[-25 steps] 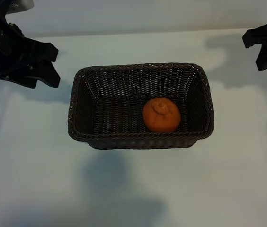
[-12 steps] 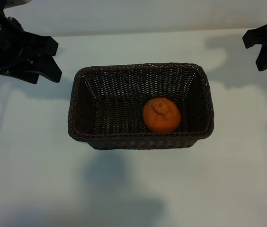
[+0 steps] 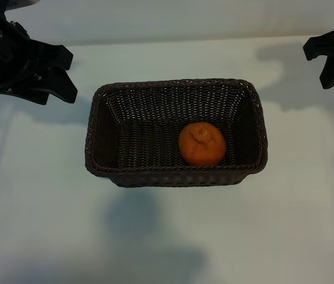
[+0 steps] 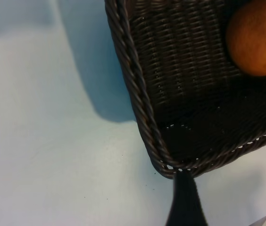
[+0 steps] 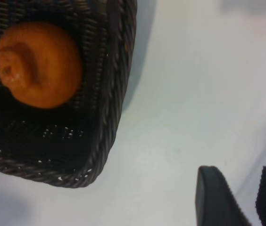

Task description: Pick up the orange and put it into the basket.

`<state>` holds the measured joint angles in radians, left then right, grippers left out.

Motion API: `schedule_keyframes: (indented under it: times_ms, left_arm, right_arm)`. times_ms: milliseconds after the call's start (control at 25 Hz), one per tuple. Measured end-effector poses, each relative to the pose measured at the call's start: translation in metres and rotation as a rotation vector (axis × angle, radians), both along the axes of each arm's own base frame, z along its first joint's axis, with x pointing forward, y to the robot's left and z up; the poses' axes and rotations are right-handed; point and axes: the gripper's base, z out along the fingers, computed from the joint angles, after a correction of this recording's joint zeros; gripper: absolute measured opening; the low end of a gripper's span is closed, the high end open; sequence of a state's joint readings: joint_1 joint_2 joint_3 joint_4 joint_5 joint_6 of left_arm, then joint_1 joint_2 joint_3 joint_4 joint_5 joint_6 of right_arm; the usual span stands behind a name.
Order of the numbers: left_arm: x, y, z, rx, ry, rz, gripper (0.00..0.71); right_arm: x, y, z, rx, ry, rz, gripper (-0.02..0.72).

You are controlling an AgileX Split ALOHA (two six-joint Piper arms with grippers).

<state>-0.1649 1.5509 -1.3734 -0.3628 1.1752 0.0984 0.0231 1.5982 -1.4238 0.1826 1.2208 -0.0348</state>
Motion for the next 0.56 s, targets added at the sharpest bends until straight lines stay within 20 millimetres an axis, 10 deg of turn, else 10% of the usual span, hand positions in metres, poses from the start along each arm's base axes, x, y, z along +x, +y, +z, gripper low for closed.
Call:
schedule_keyframes:
  times_ms: [560]
  left_arm:
    - [0.0,0.0,0.0,0.0,0.0,0.001,0.527]
  right_arm:
    - [0.0,0.001,0.0002,0.012,0.0,0.0,0.257]
